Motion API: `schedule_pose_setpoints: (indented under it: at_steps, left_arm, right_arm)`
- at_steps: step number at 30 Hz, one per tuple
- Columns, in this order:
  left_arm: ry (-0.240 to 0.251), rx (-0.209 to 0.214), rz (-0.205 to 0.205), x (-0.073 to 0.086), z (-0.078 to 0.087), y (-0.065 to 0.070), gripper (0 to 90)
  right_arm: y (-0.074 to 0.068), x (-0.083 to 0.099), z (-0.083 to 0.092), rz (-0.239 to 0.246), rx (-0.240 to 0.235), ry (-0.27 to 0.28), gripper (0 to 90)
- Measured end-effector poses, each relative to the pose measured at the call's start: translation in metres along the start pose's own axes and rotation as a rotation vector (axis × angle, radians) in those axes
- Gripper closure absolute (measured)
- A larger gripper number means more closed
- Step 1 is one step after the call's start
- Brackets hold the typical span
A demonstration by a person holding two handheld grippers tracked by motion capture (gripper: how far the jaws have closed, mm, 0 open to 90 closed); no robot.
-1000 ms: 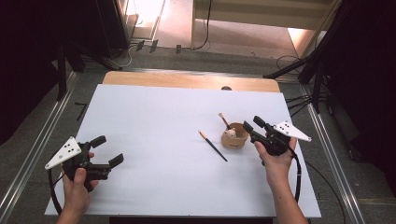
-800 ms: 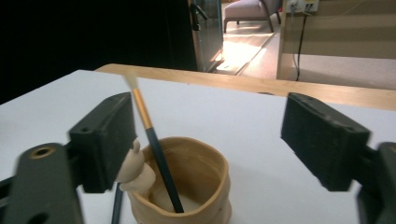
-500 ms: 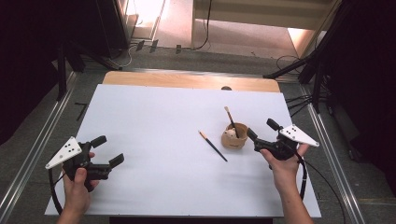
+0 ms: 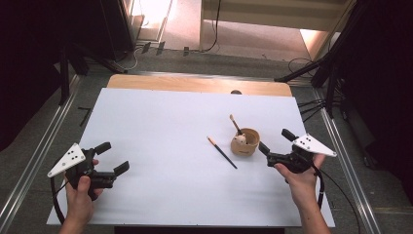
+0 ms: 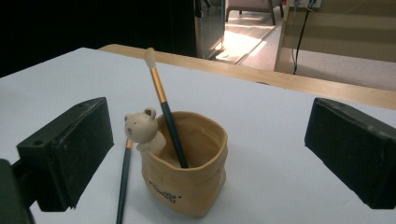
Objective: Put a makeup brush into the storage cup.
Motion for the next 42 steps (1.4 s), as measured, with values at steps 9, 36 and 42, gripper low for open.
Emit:
schedule_pose_setpoints:
  at_steps: [9,36,42]
  left_arm:
    - [-0.015,-0.004,-0.018,0.003,-0.001,0.001,0.0]
    - [-0.013,0.01,-0.022,0.003,-0.007,-0.001,0.0]
    - [-0.004,0.004,-0.017,0.001,-0.004,-0.001,0.0]
  right_arm:
    - [-0.01,0.002,0.002,0.033,-0.011,-0.042,0.7]
    - [-0.033,0.003,-0.003,0.077,-0.049,-0.091,8.9]
    - [-0.04,0.004,-0.004,0.096,-0.067,-0.102,12.6]
Point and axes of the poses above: each handheld gripper's, and its own axes: z roughly backward along the jaws, x roughly out of its underside, y roughly to its right, the point moved 10 cm from there along -z, roughly forward along the jaws, and after that the axes turned 6 degrees about z, right-handed, at the moved point
